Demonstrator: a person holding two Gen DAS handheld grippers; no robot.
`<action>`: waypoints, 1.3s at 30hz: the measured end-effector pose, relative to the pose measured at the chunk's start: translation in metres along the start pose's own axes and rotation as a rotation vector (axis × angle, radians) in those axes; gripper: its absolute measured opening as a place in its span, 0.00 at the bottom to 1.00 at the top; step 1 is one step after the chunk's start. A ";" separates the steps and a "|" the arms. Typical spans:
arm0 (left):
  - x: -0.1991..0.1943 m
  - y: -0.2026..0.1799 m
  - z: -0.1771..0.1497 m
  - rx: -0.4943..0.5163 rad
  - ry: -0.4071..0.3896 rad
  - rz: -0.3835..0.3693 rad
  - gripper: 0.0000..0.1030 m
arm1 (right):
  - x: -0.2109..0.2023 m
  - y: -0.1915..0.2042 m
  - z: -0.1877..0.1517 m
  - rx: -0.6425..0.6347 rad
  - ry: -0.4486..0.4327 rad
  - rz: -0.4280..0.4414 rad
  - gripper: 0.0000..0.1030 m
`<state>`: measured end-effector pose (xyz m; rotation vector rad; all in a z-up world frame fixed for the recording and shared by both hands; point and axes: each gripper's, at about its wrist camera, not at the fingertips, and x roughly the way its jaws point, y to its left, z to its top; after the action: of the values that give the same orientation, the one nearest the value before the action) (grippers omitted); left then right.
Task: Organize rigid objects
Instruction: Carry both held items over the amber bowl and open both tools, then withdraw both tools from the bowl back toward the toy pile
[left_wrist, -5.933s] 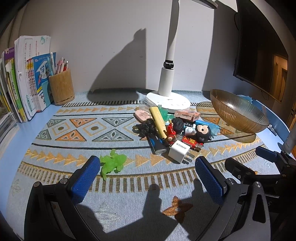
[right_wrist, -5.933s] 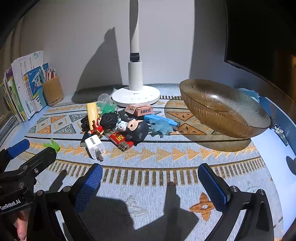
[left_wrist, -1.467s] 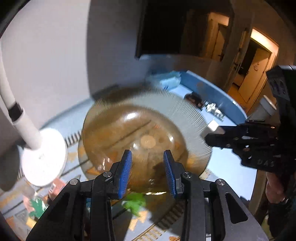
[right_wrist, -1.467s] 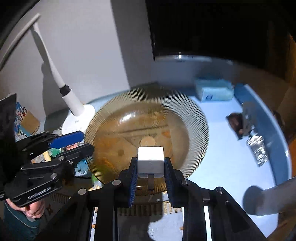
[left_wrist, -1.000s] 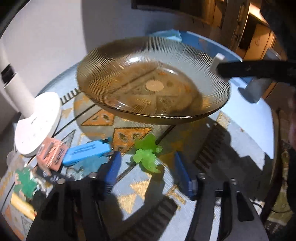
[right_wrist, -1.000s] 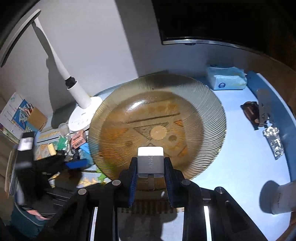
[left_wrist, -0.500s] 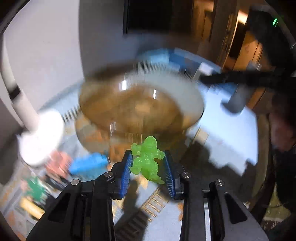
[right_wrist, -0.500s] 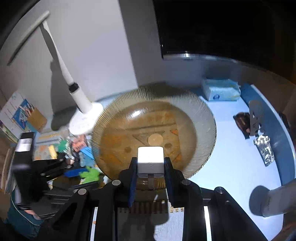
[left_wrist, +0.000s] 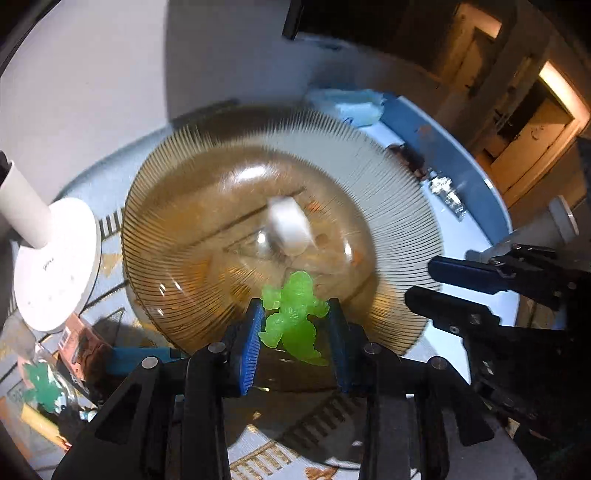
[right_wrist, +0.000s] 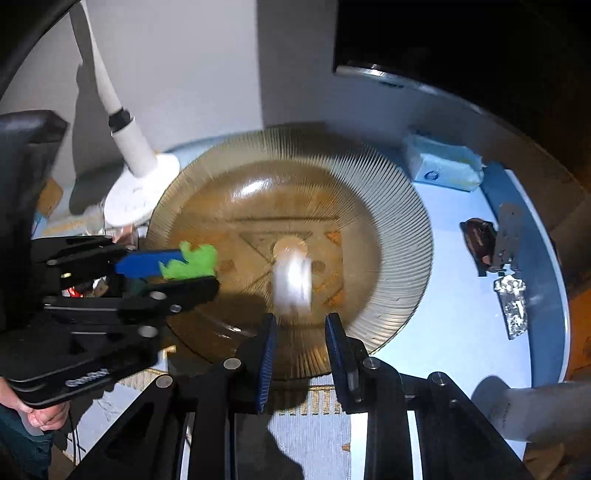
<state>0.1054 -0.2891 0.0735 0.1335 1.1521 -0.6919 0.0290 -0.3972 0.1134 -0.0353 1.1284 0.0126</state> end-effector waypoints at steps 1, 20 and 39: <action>0.003 0.002 0.000 0.001 0.006 -0.003 0.30 | 0.003 -0.001 0.000 -0.004 0.005 0.002 0.26; -0.132 0.038 -0.042 -0.035 -0.286 -0.010 0.82 | -0.076 0.003 -0.022 0.067 -0.207 0.093 0.45; -0.274 0.127 -0.188 -0.196 -0.581 0.289 0.99 | -0.128 0.142 -0.058 -0.040 -0.516 0.354 0.65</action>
<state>-0.0340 0.0120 0.2013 -0.0666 0.6177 -0.3220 -0.0819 -0.2561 0.2011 0.1262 0.6071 0.3421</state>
